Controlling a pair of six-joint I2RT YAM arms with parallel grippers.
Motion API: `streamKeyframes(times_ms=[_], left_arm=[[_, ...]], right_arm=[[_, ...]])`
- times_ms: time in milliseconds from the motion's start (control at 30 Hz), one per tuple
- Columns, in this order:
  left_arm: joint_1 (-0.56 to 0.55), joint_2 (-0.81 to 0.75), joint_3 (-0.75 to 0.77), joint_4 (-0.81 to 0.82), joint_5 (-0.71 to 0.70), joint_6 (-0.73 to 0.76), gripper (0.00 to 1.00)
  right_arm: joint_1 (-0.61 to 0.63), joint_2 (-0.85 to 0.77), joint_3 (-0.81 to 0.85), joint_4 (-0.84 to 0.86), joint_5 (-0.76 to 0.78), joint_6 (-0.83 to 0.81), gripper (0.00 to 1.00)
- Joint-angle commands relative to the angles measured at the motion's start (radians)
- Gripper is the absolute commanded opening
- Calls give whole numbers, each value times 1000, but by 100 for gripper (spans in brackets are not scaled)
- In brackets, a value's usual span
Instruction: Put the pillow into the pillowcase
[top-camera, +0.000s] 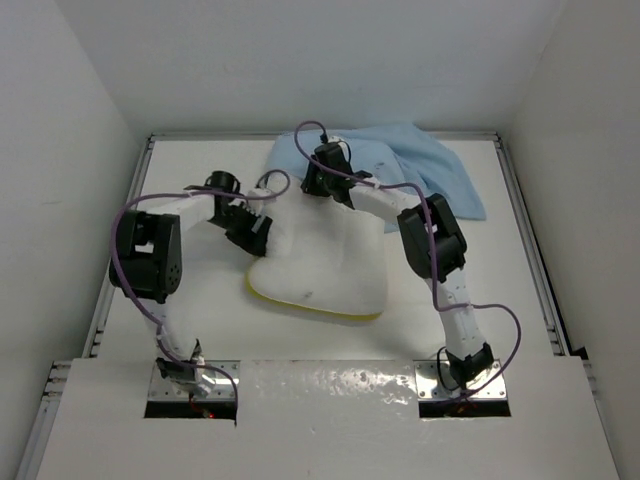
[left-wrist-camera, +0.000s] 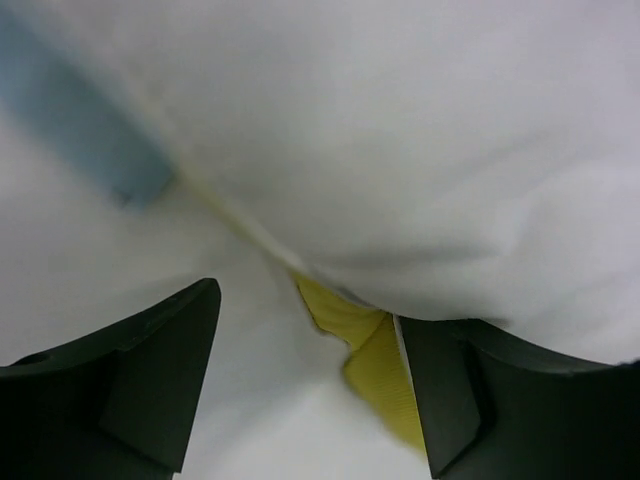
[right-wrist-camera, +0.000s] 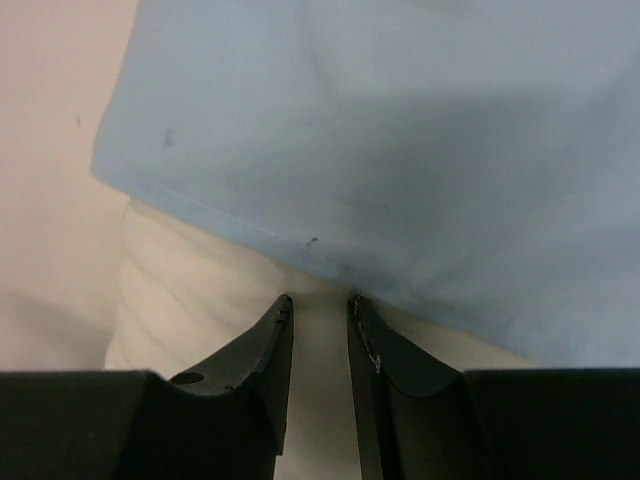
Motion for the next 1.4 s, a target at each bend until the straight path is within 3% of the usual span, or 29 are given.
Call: streamKeyframes(times_ms=[0,133,200,233,300,333,367,400,433,500,567,667,700,800,1133,1200,1300,1333,1367], left_arm=[[-104,-28,-48,-100,239,161,70],[-159,-45,-11,-248,333,273,73],[-175,-48,87,-328,365,372,76],[-169,-54,130,-371,366,383,77],[-103,-60,258,-344,378,298,78],[-60,-71,282,-206,387,102,78],[33,-74,291,-106,386,-34,74],[67,-68,288,3,322,-149,59],[101,-54,290,124,253,-264,54],[103,-4,334,138,80,-256,49],[85,117,433,54,83,-232,49],[54,257,510,-36,93,-230,57],[51,288,504,-33,79,-233,67],[39,300,449,19,44,-235,77],[0,377,415,75,-52,-334,81],[-4,403,420,72,-53,-356,77],[-3,432,428,81,37,-377,50],[-1,440,434,86,97,-385,27],[0,443,432,105,124,-396,19]], right_arm=[[13,-114,-125,19,-86,-36,29],[-52,-260,-262,30,-55,-66,33],[-75,-348,-306,-3,-16,-128,37],[-75,-375,-311,-25,15,-190,45],[-75,-438,-308,-103,89,-233,56],[-73,-457,-305,-123,107,-252,67],[-72,-474,-307,-158,116,-252,71],[-61,-507,-317,-169,123,-247,74],[-52,-523,-328,-174,127,-241,78],[-9,-550,-357,-174,136,-231,80],[29,-566,-365,-181,165,-217,83],[105,-547,-344,-208,207,-192,87],[134,-541,-340,-206,210,-182,88],[178,-521,-354,-180,196,-136,89],[315,-314,-196,-309,316,-94,95],[318,-276,-189,-307,350,-74,97],[318,-225,-193,-294,397,-69,99],[316,-208,-183,-286,402,-71,99],[318,-173,-173,-283,405,-73,99]])
